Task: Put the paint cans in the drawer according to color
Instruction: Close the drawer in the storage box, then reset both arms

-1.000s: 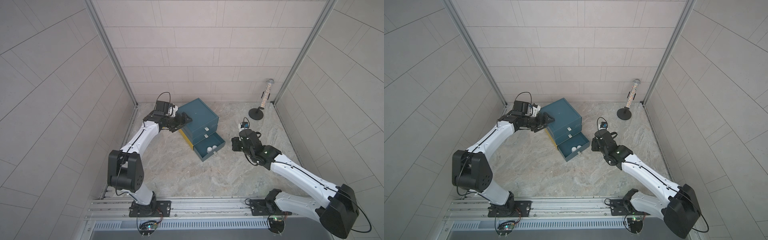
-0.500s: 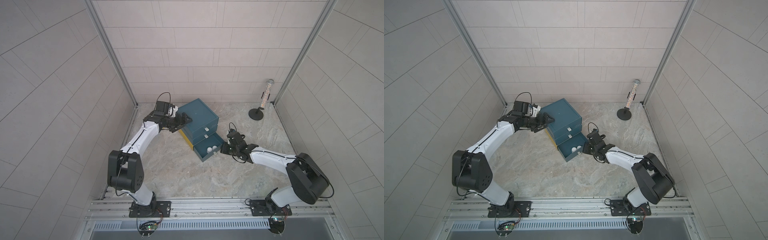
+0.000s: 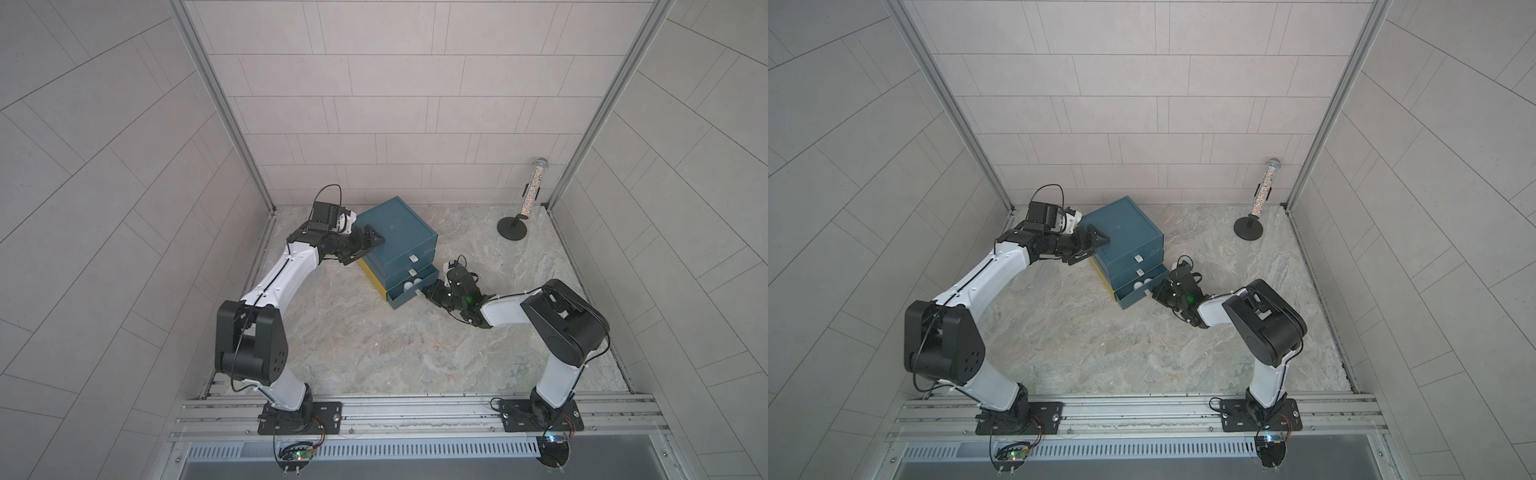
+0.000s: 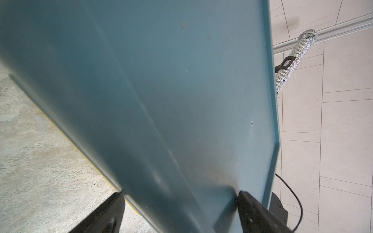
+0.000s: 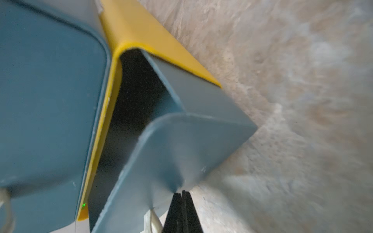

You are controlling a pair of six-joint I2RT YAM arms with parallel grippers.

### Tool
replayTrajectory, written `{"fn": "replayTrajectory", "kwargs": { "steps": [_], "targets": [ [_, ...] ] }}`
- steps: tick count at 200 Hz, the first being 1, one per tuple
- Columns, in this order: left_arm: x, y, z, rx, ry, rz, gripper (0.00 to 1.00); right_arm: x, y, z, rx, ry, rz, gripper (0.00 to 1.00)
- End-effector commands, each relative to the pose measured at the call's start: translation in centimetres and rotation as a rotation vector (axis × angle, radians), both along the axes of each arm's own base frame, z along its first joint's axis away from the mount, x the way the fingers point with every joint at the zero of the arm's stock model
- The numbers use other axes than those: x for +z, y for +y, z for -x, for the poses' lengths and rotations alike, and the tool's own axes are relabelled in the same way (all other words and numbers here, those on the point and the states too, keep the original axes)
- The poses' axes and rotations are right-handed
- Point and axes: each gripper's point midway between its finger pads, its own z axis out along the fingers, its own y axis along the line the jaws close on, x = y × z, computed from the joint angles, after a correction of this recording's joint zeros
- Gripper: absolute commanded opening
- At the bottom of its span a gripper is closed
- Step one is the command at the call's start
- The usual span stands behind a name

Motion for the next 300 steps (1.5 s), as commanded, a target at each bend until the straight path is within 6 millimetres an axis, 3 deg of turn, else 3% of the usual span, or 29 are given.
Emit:
{"fn": "replayTrajectory", "kwargs": {
  "steps": [1, 39, 88, 130, 144, 171, 197, 247, 273, 300],
  "targets": [
    [-4.0, 0.7, 1.3, 0.007, 0.126, -0.093, 0.93, 2.5, 1.5, -1.9, -0.032, -0.071, -0.181, 0.00],
    [-3.9, 0.6, 1.3, 0.001, 0.120, -0.096, 0.93, 1.8, 2.4, -2.7, -0.031, -0.068, -0.240, 0.00],
    [-3.9, 0.3, 1.3, -0.009, 0.113, -0.100, 0.94, 1.1, 2.9, -3.0, 0.004, -0.050, -0.196, 0.00],
    [-3.7, 0.0, 1.4, -0.020, 0.100, -0.099, 0.96, 1.7, 3.6, -3.4, 0.039, -0.053, -0.204, 0.01],
    [-3.5, 0.1, 1.3, -0.021, 0.084, -0.109, 0.98, 2.5, 3.2, -2.9, 0.044, -0.075, -0.188, 0.10],
    [-2.5, 0.8, 1.2, -0.003, 0.022, -0.140, 1.00, 5.0, 2.0, -1.4, 0.086, -0.118, -0.081, 0.39],
    [-1.4, 1.6, 1.0, 0.017, -0.054, -0.189, 1.00, 8.5, -0.3, 0.4, 0.132, -0.165, 0.121, 0.57],
    [2.0, 5.5, 0.9, 0.111, -0.275, -0.382, 1.00, 16.6, -7.7, 4.0, 0.106, -0.345, 0.507, 0.99],
    [4.5, 8.8, 1.2, 0.246, -0.420, -0.507, 1.00, 19.1, -12.0, 6.3, 0.040, -0.408, 0.672, 1.00],
    [6.5, 13.1, 2.6, 0.435, -0.583, -0.649, 1.00, 20.1, -16.8, 8.2, -0.074, -0.436, 0.835, 1.00]
  ]
}}
